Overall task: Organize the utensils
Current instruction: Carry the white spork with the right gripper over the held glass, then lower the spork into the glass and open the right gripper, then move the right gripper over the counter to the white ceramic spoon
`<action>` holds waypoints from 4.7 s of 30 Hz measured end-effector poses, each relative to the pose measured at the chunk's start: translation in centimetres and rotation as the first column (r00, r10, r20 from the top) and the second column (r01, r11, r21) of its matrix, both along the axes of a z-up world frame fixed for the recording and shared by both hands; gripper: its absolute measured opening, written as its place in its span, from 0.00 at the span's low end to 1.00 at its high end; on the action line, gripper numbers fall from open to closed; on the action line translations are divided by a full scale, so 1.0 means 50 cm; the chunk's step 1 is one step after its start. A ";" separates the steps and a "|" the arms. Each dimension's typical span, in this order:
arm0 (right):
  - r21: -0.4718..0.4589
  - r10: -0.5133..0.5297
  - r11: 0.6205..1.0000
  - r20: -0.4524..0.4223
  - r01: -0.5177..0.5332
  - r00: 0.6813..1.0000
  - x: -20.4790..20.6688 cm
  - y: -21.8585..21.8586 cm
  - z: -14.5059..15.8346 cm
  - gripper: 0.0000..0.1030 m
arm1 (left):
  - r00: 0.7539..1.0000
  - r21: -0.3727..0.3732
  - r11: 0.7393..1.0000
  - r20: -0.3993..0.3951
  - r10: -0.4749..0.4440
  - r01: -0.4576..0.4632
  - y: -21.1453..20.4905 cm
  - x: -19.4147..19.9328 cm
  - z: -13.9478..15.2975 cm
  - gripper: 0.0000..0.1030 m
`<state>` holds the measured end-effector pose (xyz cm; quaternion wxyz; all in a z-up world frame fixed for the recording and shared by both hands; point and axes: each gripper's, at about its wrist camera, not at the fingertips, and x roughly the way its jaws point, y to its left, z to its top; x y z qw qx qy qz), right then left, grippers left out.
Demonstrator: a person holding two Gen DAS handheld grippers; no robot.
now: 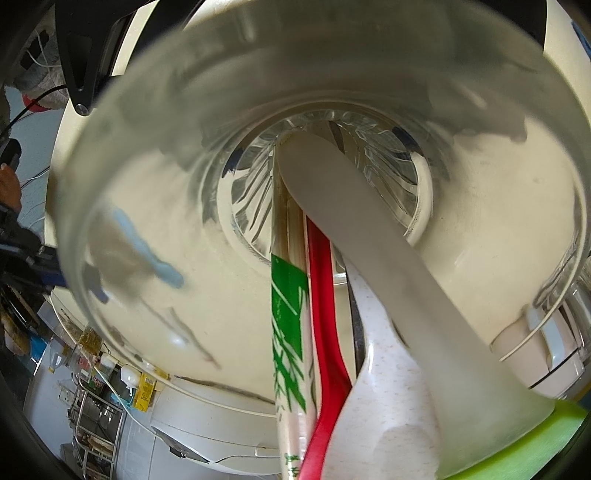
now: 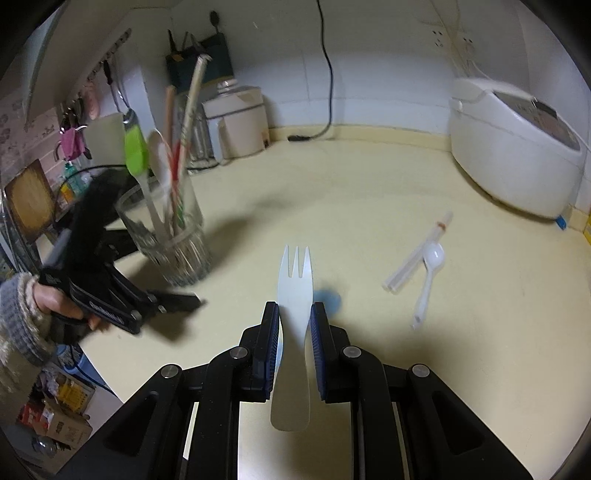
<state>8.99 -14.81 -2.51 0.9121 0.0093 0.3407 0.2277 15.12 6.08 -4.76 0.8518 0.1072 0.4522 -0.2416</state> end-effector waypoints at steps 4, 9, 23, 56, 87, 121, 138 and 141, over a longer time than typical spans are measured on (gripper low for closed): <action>0.019 0.036 0.999 0.043 -0.037 0.998 0.008 0.028 0.040 0.17 | 1.000 0.002 1.000 0.001 0.000 0.000 0.001 -0.001 0.002 0.99; 0.050 0.095 0.994 0.107 -0.101 0.990 0.026 0.083 0.101 0.17 | 1.000 0.004 1.000 0.001 -0.001 0.001 0.003 0.000 0.002 0.99; 0.165 0.157 0.968 0.179 -0.187 0.971 0.079 0.202 0.180 0.17 | 1.000 -0.001 1.000 0.000 -0.001 0.001 0.004 -0.001 0.003 0.99; 0.089 0.155 0.978 0.291 -0.188 0.944 0.097 0.270 0.168 0.17 | 1.000 0.008 1.000 0.000 -0.004 0.004 0.003 0.005 0.003 0.99; 0.207 0.020 0.975 0.262 -0.077 0.965 0.063 0.142 0.162 0.22 | 1.000 0.009 1.000 0.001 -0.004 0.004 0.000 0.006 0.001 0.99; 0.000 -0.357 0.934 -0.031 0.357 0.933 -0.014 -0.175 -0.086 0.22 | 1.000 0.013 1.000 0.002 -0.004 0.004 -0.004 0.008 0.000 0.99; -0.008 -0.312 0.950 -0.098 0.313 0.945 0.042 -0.161 -0.090 0.27 | 1.000 0.013 1.000 0.002 -0.004 0.004 -0.003 0.008 0.000 0.99; -0.017 -0.284 0.959 -0.118 0.284 0.952 0.073 -0.151 -0.087 0.27 | 1.000 0.013 1.000 0.002 -0.004 0.004 -0.003 0.008 0.000 0.99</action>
